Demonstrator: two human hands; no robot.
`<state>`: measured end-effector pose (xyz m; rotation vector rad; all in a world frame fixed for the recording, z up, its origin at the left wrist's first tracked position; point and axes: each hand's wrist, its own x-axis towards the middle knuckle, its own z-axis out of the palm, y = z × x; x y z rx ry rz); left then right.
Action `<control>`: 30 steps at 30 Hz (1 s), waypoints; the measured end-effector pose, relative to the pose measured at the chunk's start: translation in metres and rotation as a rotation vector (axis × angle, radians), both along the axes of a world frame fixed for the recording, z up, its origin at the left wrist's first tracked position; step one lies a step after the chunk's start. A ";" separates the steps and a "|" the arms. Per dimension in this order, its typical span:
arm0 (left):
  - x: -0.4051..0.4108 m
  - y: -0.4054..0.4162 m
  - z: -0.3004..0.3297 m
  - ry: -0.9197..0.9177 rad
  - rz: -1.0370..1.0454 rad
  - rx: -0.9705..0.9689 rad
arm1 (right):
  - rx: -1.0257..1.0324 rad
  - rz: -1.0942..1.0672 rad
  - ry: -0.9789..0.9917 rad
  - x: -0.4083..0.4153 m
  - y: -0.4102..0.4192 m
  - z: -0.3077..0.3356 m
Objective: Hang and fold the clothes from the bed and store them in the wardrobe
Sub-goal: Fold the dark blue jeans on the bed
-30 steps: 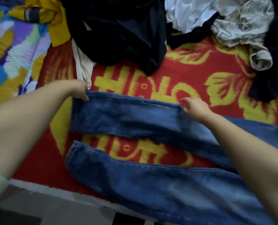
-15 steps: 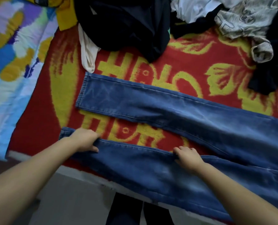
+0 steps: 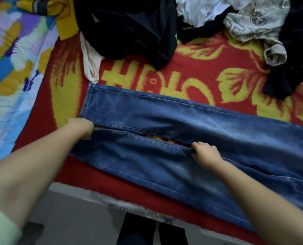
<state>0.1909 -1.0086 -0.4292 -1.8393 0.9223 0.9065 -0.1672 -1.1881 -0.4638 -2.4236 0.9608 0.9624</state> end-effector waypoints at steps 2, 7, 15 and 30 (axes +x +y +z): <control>-0.002 -0.015 -0.019 -0.079 0.006 0.044 | -0.123 -0.034 -0.139 0.005 -0.003 -0.005; 0.020 -0.077 -0.036 -0.164 -0.244 -0.524 | -0.296 -0.222 -0.425 0.034 -0.074 -0.004; 0.048 -0.116 -0.073 -0.017 -0.263 -0.562 | -0.222 -0.103 0.131 0.057 -0.153 -0.024; 0.040 0.011 0.035 0.263 -0.567 -1.064 | 0.106 0.122 -0.214 -0.031 -0.044 0.088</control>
